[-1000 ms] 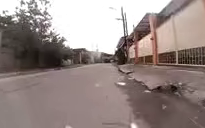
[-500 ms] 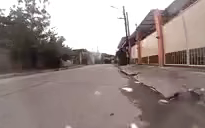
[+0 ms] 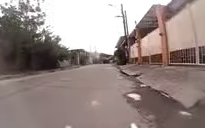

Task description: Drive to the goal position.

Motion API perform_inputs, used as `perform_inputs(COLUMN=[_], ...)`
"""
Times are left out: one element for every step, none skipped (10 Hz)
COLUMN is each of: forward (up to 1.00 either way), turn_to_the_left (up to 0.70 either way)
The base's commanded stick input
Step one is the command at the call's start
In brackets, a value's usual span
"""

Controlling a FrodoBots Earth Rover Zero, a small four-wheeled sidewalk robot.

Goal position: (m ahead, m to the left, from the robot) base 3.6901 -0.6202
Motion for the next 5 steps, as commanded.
perform_inputs(forward=[1.00,1.00,1.00,1.00,1.00], turn_to_the_left=[-0.04,-0.27,-0.27,-0.06,0.00])
